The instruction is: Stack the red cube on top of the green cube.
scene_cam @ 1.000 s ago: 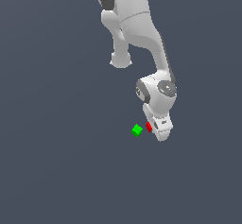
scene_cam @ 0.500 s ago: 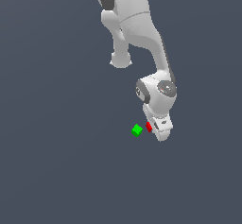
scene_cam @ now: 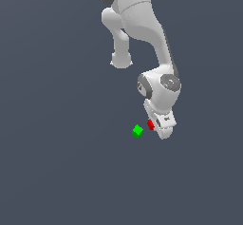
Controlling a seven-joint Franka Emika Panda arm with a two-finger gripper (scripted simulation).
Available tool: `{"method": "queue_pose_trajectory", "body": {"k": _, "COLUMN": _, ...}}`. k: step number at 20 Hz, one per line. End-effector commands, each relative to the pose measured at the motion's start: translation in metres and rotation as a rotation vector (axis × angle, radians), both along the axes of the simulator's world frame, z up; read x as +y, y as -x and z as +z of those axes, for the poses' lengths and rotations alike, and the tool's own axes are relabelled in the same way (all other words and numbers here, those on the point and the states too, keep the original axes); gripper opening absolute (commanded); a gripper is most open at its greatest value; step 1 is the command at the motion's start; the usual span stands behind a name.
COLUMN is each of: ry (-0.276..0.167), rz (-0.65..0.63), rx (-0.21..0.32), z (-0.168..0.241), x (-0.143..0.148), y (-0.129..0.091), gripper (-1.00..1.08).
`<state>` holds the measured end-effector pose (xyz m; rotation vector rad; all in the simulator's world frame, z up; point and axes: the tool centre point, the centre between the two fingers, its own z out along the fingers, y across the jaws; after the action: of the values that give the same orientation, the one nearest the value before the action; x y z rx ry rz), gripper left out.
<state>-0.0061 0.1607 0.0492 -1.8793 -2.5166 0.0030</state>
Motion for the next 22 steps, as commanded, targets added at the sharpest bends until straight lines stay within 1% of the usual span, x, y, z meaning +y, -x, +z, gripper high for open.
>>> {"method": "queue_pose_trajectory", "body": {"k": 1, "ry": 0.0, "rz": 0.0, "rx": -0.002, "z": 0.018, "x": 0.0, "y": 0.0, "gripper": -1.0}}
{"method": "queue_pose_trajectory", "body": {"k": 6, "ry": 0.0, "rz": 0.0, "rx": -0.001, "z": 0.052, "x": 0.0, "y": 0.0, "gripper": -1.0}}
{"method": "queue_pose_trajectory", "body": {"k": 11, "ry": -0.001, "rz": 0.0, "rx": -0.001, "z": 0.069, "x": 0.0, "y": 0.0, "gripper": -1.0}}
{"method": "queue_pose_trajectory", "body": {"k": 17, "ry": -0.001, "rz": 0.0, "rx": -0.002, "z": 0.066, "x": -0.004, "y": -0.002, "gripper": -1.0}}
{"method": "queue_pose_trajectory", "body": {"k": 22, "ry": 0.0, "rz": 0.0, "rx": -0.002, "z": 0.049, "x": -0.029, "y": -0.009, "gripper": -1.0}}
